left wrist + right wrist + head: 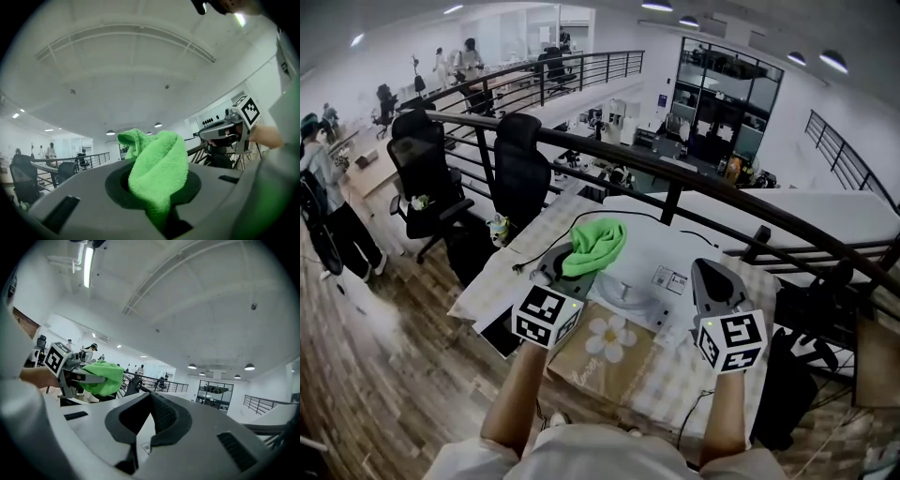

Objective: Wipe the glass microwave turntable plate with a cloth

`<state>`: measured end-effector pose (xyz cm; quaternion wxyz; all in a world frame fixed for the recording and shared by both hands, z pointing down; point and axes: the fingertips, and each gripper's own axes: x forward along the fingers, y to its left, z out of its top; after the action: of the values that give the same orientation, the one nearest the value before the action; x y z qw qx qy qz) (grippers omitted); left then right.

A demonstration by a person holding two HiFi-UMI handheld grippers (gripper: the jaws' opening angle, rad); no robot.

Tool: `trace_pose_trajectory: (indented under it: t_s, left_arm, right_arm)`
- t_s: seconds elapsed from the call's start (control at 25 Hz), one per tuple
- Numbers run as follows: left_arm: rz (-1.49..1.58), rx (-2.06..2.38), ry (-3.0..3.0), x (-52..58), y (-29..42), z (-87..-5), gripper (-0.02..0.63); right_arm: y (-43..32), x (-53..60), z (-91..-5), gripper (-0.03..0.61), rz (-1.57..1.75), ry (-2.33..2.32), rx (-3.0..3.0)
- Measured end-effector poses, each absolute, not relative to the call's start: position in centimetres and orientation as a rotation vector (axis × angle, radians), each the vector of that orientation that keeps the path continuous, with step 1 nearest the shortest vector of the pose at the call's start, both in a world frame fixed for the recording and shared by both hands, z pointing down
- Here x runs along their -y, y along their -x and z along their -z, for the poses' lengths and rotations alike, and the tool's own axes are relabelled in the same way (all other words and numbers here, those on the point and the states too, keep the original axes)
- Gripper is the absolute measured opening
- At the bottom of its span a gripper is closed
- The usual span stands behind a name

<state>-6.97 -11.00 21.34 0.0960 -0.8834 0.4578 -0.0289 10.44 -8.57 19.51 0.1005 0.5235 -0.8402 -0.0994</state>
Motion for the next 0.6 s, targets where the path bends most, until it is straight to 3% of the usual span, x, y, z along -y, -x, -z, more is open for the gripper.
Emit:
trace_pose_trajectory:
  t_s: [0.6]
  left_arm:
    - [0.059, -1.363, 2.595, 11.3, 7.6, -20.5, 0.08]
  right_arm:
    - [-9.5, 9.5, -19.6, 0.012, 0.324, -1.507, 2.466]
